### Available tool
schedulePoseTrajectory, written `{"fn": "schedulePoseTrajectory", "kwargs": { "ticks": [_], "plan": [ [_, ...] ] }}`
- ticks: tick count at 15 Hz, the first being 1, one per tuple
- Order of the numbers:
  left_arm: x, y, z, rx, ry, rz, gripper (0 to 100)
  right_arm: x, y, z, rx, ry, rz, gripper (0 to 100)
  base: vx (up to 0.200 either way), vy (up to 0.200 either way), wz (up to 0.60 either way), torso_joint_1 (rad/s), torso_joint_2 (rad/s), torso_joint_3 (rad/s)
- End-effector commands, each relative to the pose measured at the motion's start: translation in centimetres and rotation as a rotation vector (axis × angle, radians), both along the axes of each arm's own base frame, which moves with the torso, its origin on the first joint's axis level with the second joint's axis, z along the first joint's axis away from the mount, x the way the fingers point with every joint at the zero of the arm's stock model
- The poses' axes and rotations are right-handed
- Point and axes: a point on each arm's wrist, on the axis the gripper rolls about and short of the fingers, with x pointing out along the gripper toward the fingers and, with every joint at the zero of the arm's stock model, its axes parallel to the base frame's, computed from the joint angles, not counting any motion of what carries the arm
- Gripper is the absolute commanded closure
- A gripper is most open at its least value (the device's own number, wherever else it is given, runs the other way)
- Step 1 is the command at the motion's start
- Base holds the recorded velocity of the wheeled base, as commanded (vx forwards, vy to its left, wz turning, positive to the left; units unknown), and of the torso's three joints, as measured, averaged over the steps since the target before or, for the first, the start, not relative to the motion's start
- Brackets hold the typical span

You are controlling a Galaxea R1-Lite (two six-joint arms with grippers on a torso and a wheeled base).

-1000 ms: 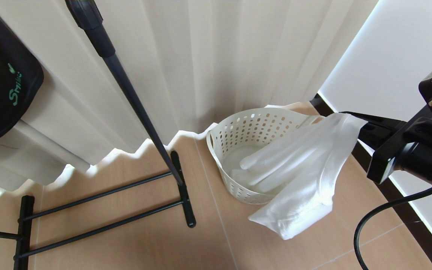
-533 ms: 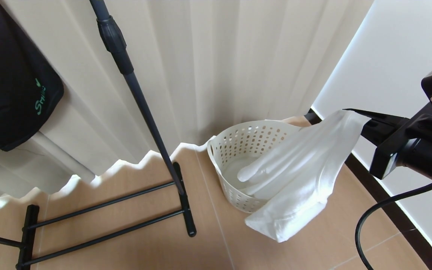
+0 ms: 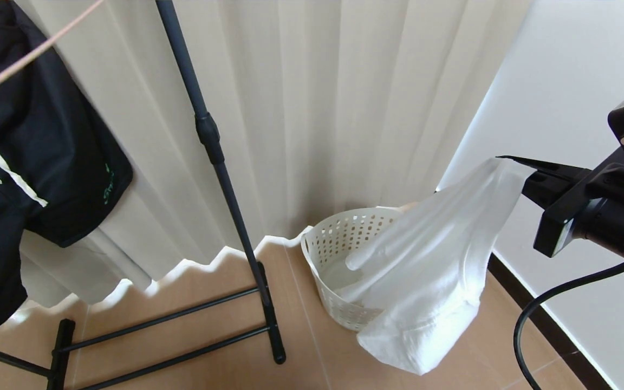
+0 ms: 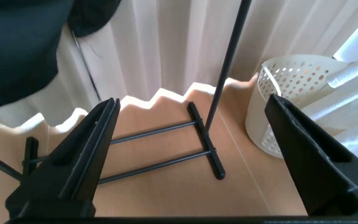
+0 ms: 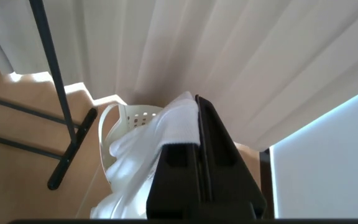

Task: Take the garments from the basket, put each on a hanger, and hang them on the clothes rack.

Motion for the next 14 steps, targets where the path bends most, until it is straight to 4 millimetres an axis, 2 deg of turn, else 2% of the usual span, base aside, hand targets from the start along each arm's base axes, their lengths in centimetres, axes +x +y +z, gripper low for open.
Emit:
{"fn": "schedulePoseTrajectory", "kwargs": {
  "ticks": [1,7,14],
  "plan": [
    [0.00,0.00,0.00,-0.002,0.000,0.001,0,0.12,0.08,-0.19,-0.005,0.007,0.000,100,0.000,0.000,0.00,0.027,-0.44,-0.188],
    [0.00,0.00,0.00,-0.002,0.000,0.001,0,0.22,0.15,-0.22,-0.007,0.007,0.000,100,0.000,0.000,0.00,0.098,-0.46,-0.167],
    [0.00,0.01,0.00,-0.003,0.000,0.004,0,0.18,0.12,-0.33,-0.008,0.010,0.000,100,0.000,0.000,0.00,0.154,-0.50,-0.158]
  ]
}}
